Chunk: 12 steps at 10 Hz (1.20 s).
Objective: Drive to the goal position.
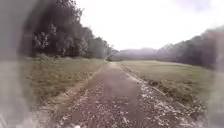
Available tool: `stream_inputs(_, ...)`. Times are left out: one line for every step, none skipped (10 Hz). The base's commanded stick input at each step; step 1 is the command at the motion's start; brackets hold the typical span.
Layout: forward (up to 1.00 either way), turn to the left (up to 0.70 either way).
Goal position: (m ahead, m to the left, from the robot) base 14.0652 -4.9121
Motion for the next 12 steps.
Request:
stream_inputs(0.7,-0.01)
stream_inputs(0.7,-0.01)
stream_inputs(0.7,-0.01)
stream_inputs(0.7,-0.01)
stream_inputs(0.7,-0.01)
stream_inputs(0.7,-0.01)
stream_inputs(0.7,-0.01)
stream_inputs(0.7,-0.01)
stream_inputs(0.7,-0.01)
stream_inputs(0.7,-0.01)
stream_inputs(0.7,-0.01)
stream_inputs(0.7,-0.01)
